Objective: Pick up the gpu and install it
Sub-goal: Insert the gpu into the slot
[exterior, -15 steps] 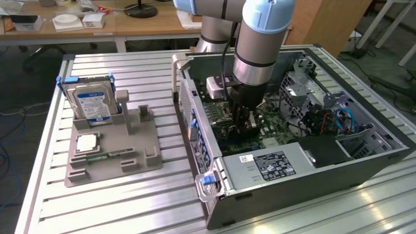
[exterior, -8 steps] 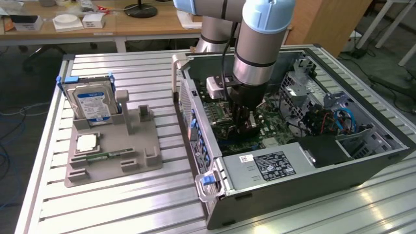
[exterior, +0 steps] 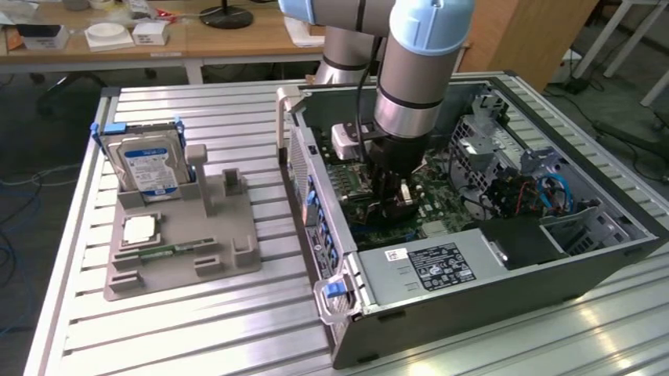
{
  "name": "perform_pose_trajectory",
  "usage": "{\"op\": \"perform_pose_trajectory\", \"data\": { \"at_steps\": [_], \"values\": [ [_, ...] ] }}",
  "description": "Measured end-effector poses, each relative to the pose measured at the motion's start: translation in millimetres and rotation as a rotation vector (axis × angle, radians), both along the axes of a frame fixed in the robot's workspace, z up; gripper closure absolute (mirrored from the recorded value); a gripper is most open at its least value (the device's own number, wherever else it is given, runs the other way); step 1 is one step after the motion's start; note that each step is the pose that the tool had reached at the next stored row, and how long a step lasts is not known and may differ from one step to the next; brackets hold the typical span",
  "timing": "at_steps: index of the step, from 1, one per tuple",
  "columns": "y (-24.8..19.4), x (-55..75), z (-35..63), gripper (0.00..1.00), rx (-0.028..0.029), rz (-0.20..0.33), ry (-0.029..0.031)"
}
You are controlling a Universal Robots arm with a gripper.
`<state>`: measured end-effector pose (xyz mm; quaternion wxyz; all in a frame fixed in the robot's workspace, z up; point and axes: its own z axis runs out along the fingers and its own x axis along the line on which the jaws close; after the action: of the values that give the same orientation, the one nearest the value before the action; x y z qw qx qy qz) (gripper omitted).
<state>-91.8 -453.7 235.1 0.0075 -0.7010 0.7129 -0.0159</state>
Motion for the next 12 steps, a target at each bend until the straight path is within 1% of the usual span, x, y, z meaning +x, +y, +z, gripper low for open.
{"op": "perform_pose_trajectory", "data": {
  "at_steps": [1, 5, 12],
  "values": [
    [-0.1, 0.0, 0.1, 0.60, -0.0002, 0.000, 0.0002],
    [-0.1, 0.0, 2.1, 0.60, -0.0003, 0.000, 0.0002],
    [-0.1, 0.1, 13.5, 0.60, -0.0003, 0.000, -0.0016]
  ]
}}
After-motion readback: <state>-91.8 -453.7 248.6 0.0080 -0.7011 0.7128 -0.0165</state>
